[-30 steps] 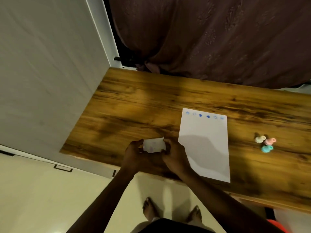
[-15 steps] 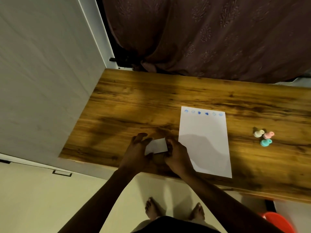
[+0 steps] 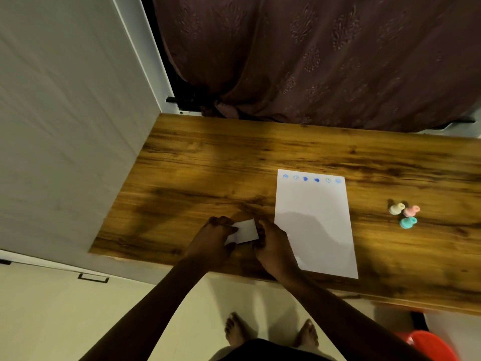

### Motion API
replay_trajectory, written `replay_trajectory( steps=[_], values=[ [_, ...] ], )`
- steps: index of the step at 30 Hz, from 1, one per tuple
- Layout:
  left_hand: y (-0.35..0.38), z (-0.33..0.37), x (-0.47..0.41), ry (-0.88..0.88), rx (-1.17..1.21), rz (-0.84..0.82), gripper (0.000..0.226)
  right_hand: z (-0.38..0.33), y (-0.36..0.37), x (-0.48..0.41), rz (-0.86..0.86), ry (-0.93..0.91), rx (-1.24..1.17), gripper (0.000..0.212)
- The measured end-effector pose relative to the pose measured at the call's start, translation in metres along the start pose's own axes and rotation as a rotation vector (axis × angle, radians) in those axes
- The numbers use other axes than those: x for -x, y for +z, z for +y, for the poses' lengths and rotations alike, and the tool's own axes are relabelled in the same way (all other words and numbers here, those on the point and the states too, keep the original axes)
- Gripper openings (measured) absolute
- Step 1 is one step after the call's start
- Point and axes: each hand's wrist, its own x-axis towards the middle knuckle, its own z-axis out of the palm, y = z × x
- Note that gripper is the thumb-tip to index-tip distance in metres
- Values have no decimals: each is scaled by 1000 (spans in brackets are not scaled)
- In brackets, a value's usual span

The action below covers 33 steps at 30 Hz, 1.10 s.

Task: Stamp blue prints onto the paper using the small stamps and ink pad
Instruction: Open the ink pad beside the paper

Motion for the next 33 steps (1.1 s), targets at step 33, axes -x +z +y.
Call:
replay_trajectory(
  steps=[33],
  values=[
    [-29,-20,-62,-129,143,0,44,-8,-1,3,-47,105,-410,33]
  ],
)
